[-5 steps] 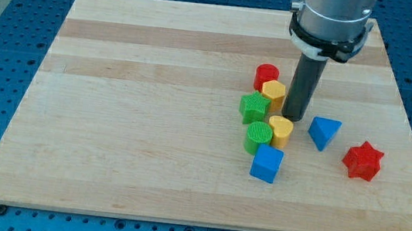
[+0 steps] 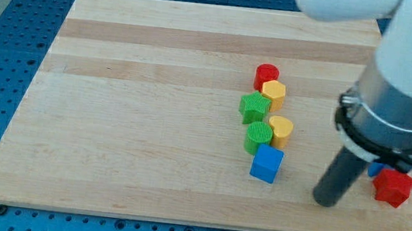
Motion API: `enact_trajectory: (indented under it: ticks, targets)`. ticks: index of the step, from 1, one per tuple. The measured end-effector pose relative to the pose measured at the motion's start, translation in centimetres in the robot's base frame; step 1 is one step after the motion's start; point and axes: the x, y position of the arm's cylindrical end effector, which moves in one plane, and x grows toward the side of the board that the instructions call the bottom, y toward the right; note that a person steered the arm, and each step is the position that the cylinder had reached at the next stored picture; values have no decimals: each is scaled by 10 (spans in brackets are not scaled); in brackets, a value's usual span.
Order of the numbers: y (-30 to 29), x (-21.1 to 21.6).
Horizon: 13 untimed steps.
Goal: Move blue cube to the center
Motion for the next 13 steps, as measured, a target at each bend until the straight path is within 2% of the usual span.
enact_trajectory:
  ticks: [4, 5, 7, 8, 9, 11, 13]
  targets:
    - [-153, -28]
    - [-152, -29]
    - [-140, 32]
    - [-115, 29]
    - [-98, -48]
    - [-102, -49]
    - [-121, -123]
